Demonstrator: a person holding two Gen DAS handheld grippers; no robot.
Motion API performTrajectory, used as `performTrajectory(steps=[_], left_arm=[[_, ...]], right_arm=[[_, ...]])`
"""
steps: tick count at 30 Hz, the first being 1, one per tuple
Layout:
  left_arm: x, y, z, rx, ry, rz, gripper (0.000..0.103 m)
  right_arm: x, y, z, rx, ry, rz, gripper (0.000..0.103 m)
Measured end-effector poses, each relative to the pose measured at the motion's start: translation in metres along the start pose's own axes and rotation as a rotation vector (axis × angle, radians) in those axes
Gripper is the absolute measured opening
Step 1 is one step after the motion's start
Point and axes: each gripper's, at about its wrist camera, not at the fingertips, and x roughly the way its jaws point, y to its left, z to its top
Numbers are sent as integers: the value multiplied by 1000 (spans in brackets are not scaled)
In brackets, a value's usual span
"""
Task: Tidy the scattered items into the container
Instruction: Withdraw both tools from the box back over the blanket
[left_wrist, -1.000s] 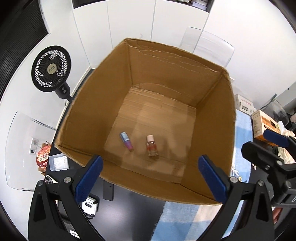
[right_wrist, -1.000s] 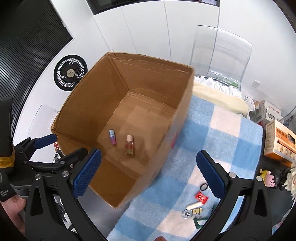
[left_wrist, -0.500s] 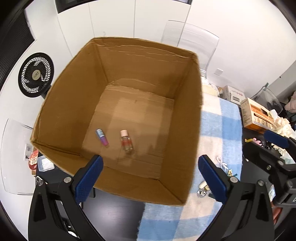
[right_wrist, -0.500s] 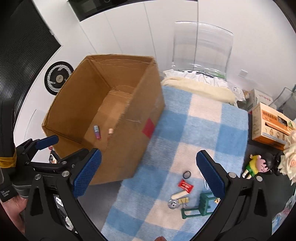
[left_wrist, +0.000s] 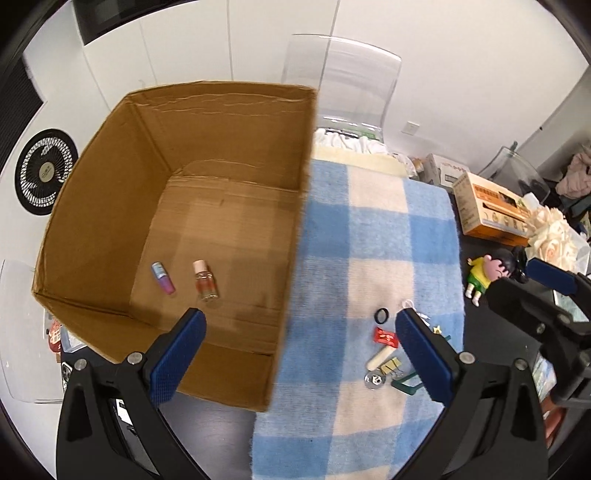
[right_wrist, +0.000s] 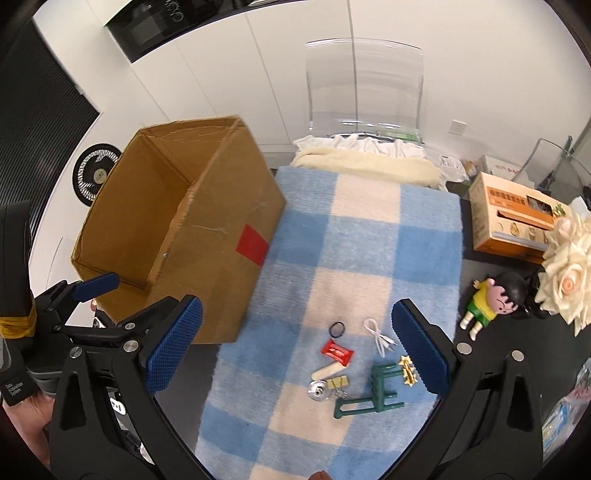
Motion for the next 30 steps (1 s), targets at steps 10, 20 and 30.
performTrajectory(steps=[10, 20, 30], left_arm=[[12, -39, -4, 58, 15, 18, 102], [9, -49, -5, 65, 7, 17, 102], [30, -73, -8, 92, 62, -7, 102]], right_arm=[[-7, -39, -17, 59, 3, -13, 103], [1, -78, -43, 130, 34, -6, 103], [0, -94, -43, 155, 33, -6, 103]])
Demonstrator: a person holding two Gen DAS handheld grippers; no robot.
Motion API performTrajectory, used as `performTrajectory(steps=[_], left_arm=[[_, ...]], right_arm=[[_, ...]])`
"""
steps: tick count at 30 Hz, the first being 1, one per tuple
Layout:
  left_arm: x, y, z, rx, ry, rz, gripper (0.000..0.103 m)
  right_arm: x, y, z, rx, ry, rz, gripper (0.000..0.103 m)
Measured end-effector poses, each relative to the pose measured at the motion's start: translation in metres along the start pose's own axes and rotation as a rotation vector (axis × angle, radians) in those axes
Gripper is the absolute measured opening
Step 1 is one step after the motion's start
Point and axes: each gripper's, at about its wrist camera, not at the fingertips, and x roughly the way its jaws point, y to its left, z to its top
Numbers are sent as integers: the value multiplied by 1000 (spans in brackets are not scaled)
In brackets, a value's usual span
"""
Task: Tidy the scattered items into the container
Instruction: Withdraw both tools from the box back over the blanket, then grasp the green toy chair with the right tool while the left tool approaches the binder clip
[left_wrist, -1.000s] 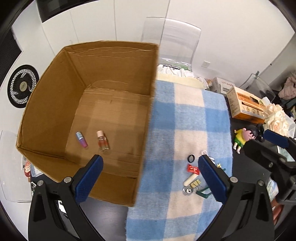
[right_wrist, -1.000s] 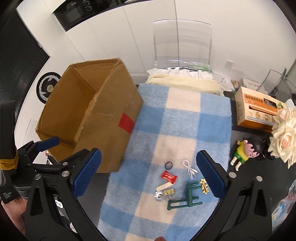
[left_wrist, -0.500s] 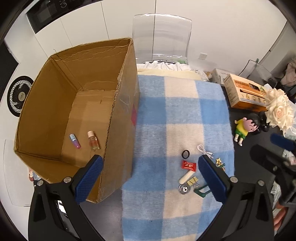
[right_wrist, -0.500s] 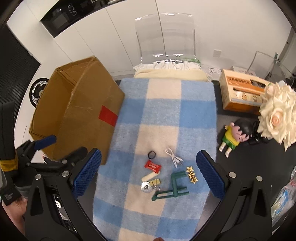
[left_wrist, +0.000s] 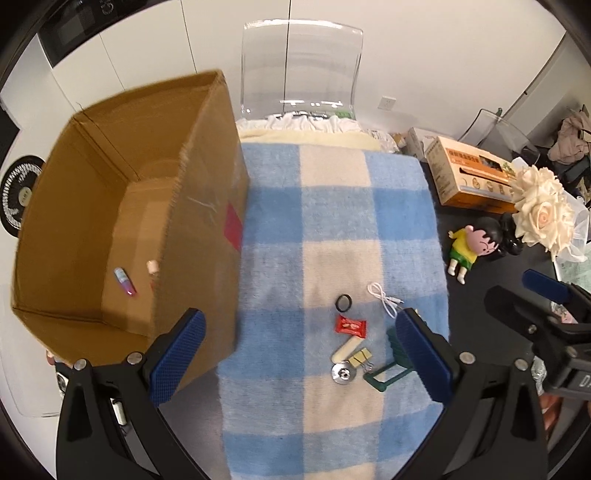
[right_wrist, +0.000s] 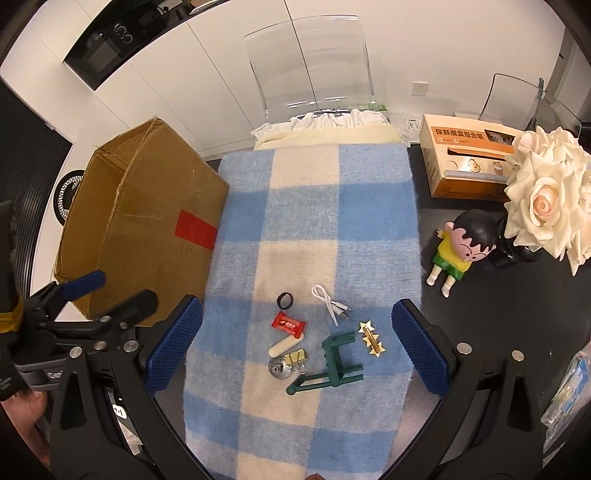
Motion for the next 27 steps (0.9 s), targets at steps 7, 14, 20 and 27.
performTrajectory(steps=[7, 14, 20, 27], left_arm=[[25, -16, -14, 16, 52, -27, 102], [63, -25, -35, 35, 138, -37, 102], [90, -23, -50, 29, 193, -54, 102], [116, -24, -64, 30, 243, -61, 102]], right_arm=[[14, -13, -14, 9, 40, -12, 103], [40, -28, -36, 17, 112, -20, 103], [62, -41, -54, 38, 168, -9, 103], [88, -44, -70, 33, 239, 10, 103]])
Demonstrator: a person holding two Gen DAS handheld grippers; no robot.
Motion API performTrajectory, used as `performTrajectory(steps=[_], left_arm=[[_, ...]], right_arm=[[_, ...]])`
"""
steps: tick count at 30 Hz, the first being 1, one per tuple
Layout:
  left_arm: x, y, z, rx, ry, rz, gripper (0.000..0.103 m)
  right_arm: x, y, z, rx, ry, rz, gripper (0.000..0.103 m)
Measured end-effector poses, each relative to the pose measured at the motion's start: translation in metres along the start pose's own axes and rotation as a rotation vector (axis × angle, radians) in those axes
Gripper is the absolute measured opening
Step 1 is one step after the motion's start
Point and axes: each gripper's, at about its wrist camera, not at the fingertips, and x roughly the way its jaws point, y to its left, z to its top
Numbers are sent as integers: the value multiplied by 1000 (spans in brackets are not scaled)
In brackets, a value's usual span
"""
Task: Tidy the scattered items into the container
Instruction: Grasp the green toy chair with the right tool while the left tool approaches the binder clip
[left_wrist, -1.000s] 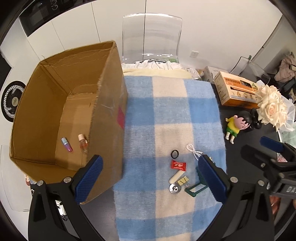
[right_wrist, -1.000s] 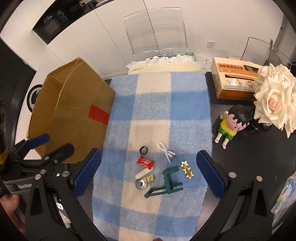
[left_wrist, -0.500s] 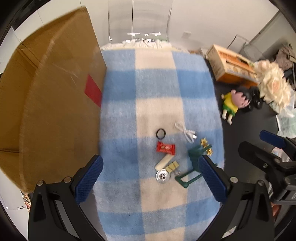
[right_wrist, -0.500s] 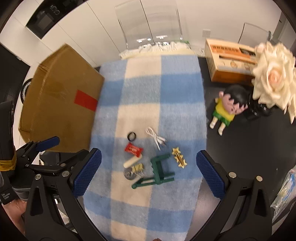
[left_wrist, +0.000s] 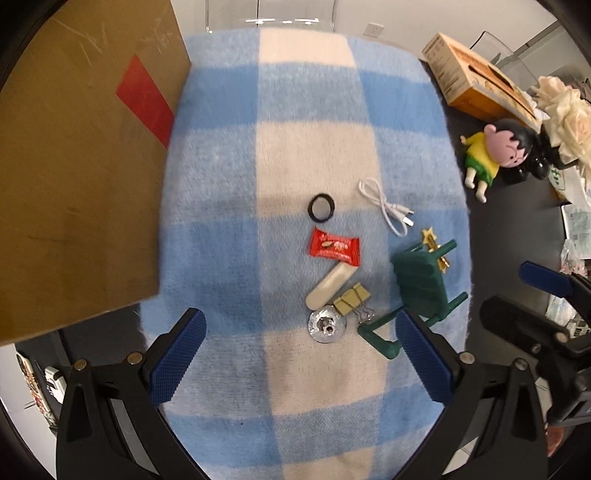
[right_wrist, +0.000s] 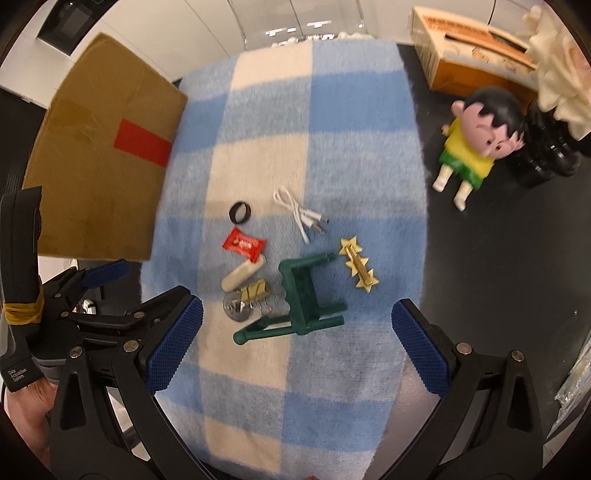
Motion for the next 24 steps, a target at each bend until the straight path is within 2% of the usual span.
performTrajectory(steps=[5, 9, 11, 16, 18, 19, 21, 24], left_arm=[[20, 7, 0, -31, 36, 3, 102], [37, 10, -2, -29, 71, 25, 102], [43, 12, -3, -40, 86, 29, 102], [51, 17, -4, -55, 104, 32, 102], [54, 17, -3, -55, 108, 25, 102], [54, 17, -3, -52, 110, 25, 102], [57, 15, -2, -46, 114, 25, 102], [60, 10, -1, -39, 121, 22, 102]], right_arm=[[23, -1, -3, -3, 48, -3, 100], [41, 1, -3, -12, 95, -10, 84], [48, 3, -1, -26, 111, -13, 81], [63, 7, 5, -42, 139, -14, 63], [69, 8, 7, -49, 152, -28, 43], [72, 9, 7, -53, 161, -37, 38], [78, 10, 6, -64, 177, -51, 14], [78, 11, 6, -72, 181, -47, 11]])
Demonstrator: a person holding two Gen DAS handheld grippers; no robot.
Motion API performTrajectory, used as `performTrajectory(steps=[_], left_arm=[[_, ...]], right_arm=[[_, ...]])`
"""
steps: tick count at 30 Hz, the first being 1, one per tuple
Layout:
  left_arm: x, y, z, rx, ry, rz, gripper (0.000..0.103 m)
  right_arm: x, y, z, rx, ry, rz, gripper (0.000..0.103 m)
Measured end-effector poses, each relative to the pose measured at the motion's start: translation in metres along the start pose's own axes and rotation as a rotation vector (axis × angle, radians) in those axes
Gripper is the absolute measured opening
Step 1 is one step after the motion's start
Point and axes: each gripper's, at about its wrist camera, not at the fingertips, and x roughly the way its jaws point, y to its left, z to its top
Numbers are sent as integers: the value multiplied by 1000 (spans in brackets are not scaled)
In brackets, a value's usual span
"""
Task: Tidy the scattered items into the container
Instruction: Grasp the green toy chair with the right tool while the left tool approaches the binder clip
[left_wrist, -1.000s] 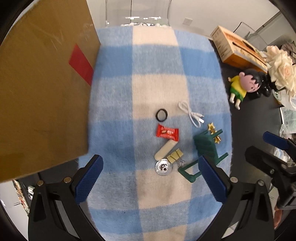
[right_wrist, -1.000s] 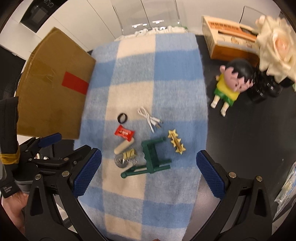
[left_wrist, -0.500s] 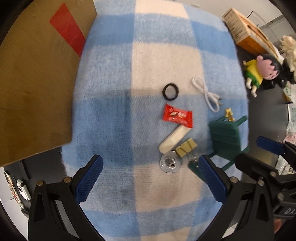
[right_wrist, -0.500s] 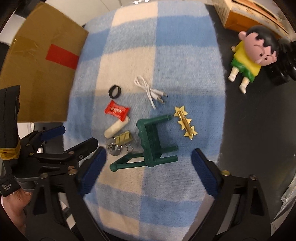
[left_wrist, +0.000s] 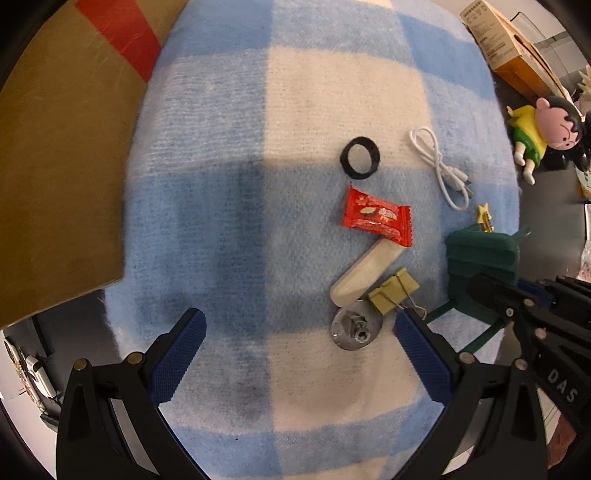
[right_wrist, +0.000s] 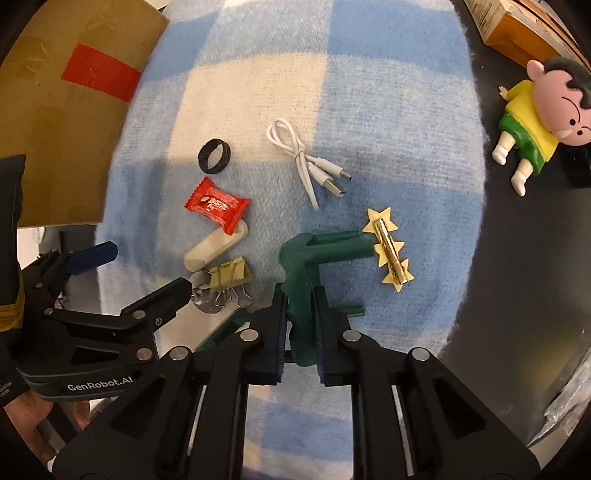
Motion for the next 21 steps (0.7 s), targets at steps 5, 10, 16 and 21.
performTrajectory(steps=[5, 10, 16, 21], left_arm=[[3, -13, 2, 10, 5, -11, 102], [4, -28, 4, 26, 7, -17, 102], [3, -41, 6, 1, 21, -45, 99], [9, -46, 7, 5, 47, 10, 49]], right_arm=[[-5, -7, 1, 21, -7, -6, 11], [-14, -28, -1, 58, -19, -13, 11], [-21, -49, -7, 88, -31, -22, 11], [-23, -55, -10, 96, -39, -23, 11]])
